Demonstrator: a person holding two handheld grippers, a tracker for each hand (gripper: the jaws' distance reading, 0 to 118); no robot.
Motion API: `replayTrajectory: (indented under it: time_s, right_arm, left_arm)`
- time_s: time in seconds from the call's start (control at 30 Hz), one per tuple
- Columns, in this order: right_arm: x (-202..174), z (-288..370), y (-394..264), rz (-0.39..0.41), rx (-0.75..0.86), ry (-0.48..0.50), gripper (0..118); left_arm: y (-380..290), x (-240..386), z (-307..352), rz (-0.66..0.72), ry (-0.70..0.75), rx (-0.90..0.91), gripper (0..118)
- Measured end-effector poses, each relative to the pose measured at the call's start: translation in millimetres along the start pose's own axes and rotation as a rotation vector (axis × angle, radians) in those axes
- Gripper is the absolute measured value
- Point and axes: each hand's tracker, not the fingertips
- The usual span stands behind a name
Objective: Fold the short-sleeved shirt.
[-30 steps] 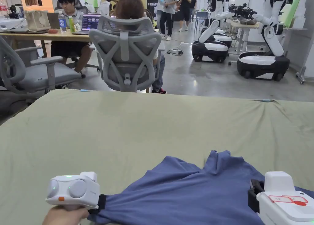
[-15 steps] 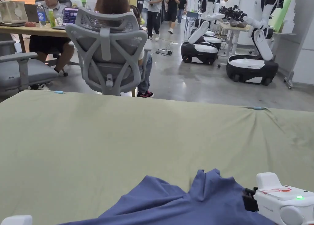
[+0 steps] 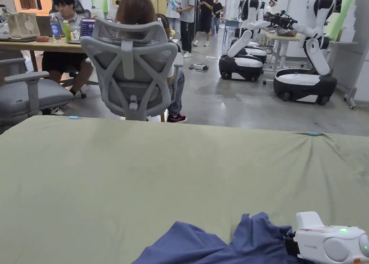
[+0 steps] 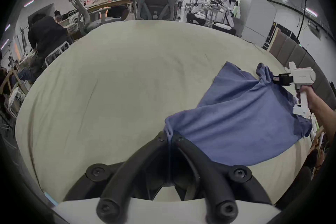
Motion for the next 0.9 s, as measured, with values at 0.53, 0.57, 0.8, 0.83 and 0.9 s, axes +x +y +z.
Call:
replayTrajectory:
  time_s: [0.53, 0.57, 0.8, 0.83, 0.9]
  right_arm:
    - [-81, 209, -48, 0.047, 0.369, -0.252, 2]
    - [-77, 223, -40, 0.036, 0.409, -0.267, 2]
    - [-49, 319, 59, 0.077, 0.629, -0.390, 2]
    - [-43, 331, 75, 0.065, 0.654, -0.395, 2]
    - [-31, 358, 107, 0.040, 0.715, -0.400, 2]
  left_arm:
    - [28, 15, 23, -0.007, 0.012, 0.197, 0]
    - [39, 20, 28, -0.024, 0.017, 0.238, 0]
    - [164, 53, 82, -0.119, 0.070, 0.449, 0]
    - [180, 59, 92, -0.125, 0.076, 0.475, 0]
    - [217, 65, 107, -0.117, 0.088, 0.530, 0]
